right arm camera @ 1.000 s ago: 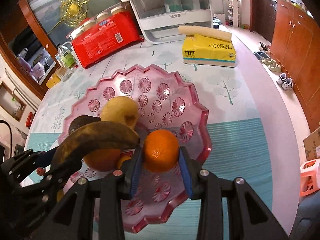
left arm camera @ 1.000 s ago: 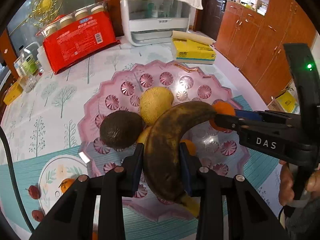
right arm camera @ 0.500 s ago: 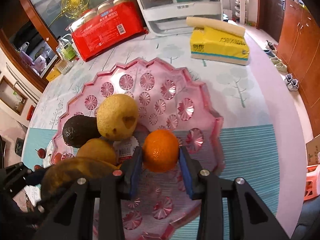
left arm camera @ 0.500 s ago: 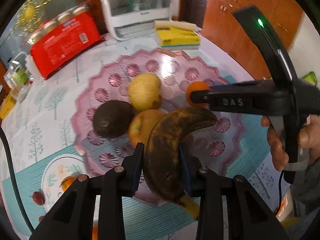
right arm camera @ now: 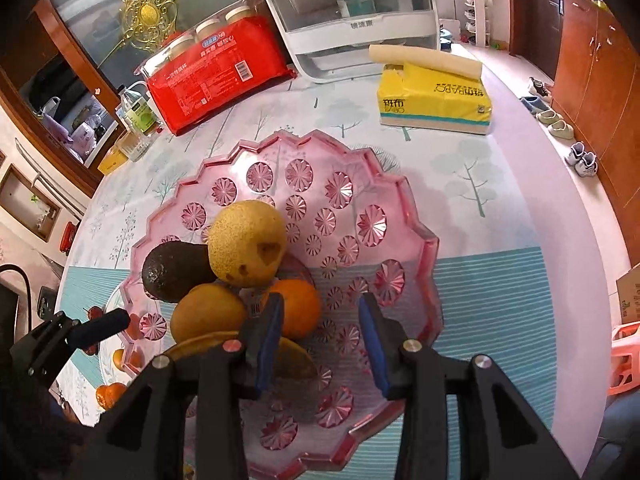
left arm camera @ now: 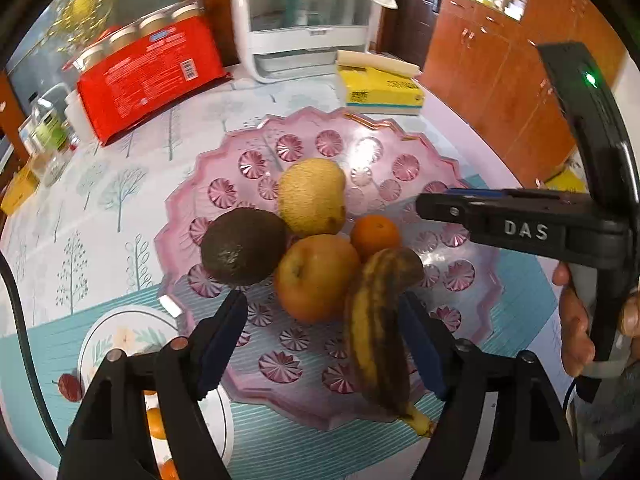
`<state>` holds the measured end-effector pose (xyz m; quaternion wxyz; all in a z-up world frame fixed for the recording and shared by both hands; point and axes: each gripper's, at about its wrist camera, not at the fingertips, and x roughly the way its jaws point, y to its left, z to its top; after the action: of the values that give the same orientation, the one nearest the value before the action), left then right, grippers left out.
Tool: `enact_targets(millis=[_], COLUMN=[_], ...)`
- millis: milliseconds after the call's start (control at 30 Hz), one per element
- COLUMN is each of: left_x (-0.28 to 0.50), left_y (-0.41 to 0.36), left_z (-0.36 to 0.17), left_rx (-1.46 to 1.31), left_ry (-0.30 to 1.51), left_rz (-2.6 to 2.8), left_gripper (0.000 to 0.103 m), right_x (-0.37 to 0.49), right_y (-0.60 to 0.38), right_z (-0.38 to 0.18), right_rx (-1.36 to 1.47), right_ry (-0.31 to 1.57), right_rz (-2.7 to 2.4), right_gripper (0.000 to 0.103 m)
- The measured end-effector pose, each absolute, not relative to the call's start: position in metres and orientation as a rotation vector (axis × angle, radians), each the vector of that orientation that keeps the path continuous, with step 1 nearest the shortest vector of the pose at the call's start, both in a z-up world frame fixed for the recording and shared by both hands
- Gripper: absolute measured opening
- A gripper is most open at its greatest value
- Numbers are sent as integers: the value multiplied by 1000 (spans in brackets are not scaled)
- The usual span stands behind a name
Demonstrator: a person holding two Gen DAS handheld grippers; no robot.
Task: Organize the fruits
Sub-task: 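Carry the banana and orange into the pink bowl and open both tools, then withdraw both tools from the bowl back toward the plate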
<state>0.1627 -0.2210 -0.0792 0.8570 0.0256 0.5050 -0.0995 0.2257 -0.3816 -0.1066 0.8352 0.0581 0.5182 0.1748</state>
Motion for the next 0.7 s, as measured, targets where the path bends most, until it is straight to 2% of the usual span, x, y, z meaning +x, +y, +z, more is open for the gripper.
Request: enact_targets(millis=[700], left_x=[137], left_y=[-183], left_z=[-50], left_rx=[-12], left_ry=[1011], left_rz=[-109], left_gripper=[77], right_x=[188], right_y=[-364], right_z=[-76], right_rx=[85], right_ry=[1045], right_rz=[387], right_gripper=[39])
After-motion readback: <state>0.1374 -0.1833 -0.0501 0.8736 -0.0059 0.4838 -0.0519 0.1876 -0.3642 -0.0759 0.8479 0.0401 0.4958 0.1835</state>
